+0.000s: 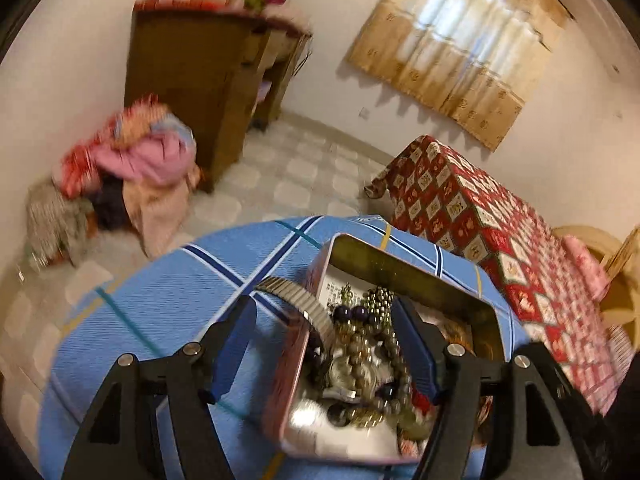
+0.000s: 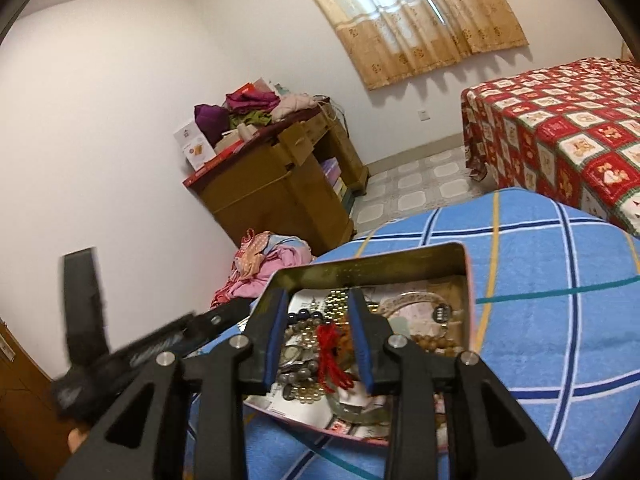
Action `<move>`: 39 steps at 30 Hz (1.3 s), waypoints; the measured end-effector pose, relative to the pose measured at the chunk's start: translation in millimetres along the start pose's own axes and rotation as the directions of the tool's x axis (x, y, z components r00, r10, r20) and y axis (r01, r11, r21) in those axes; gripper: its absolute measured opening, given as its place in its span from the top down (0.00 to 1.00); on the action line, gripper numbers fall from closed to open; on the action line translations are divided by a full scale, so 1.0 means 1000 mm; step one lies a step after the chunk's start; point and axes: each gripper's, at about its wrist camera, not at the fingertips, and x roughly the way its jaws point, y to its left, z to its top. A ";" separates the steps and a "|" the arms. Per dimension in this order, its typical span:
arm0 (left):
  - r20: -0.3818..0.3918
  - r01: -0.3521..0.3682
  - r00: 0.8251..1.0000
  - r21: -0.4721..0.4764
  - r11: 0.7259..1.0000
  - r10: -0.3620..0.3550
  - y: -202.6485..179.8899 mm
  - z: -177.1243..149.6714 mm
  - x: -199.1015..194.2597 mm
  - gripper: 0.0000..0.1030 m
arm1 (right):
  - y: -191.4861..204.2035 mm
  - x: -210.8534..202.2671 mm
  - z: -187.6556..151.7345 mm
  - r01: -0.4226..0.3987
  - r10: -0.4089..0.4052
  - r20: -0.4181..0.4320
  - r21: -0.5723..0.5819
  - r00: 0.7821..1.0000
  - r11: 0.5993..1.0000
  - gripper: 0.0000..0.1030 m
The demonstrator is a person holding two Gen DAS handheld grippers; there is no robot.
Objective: Organize jewelry
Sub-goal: 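Carry the grey beads and red tassel over the pink tin while opening both tools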
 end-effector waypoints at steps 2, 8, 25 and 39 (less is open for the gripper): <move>-0.024 0.022 0.999 -0.020 1.000 -0.022 0.001 0.003 0.011 0.56 | -0.006 -0.002 0.004 0.002 -0.002 0.008 0.021 1.000 1.000 0.66; 0.011 -0.013 1.000 0.021 1.000 0.013 -0.004 -0.001 0.013 0.93 | -0.016 -0.012 0.013 0.033 -0.037 0.057 0.059 0.998 0.998 0.66; -0.040 0.005 0.999 0.377 0.926 0.010 -0.058 0.011 0.041 0.95 | -0.028 -0.012 0.014 0.039 -0.044 0.058 0.083 0.997 0.996 0.66; 0.245 -0.119 0.969 0.351 0.929 0.031 -0.057 0.022 -0.077 0.13 | -0.015 -0.029 0.010 0.109 -0.111 0.165 0.016 0.980 0.994 0.66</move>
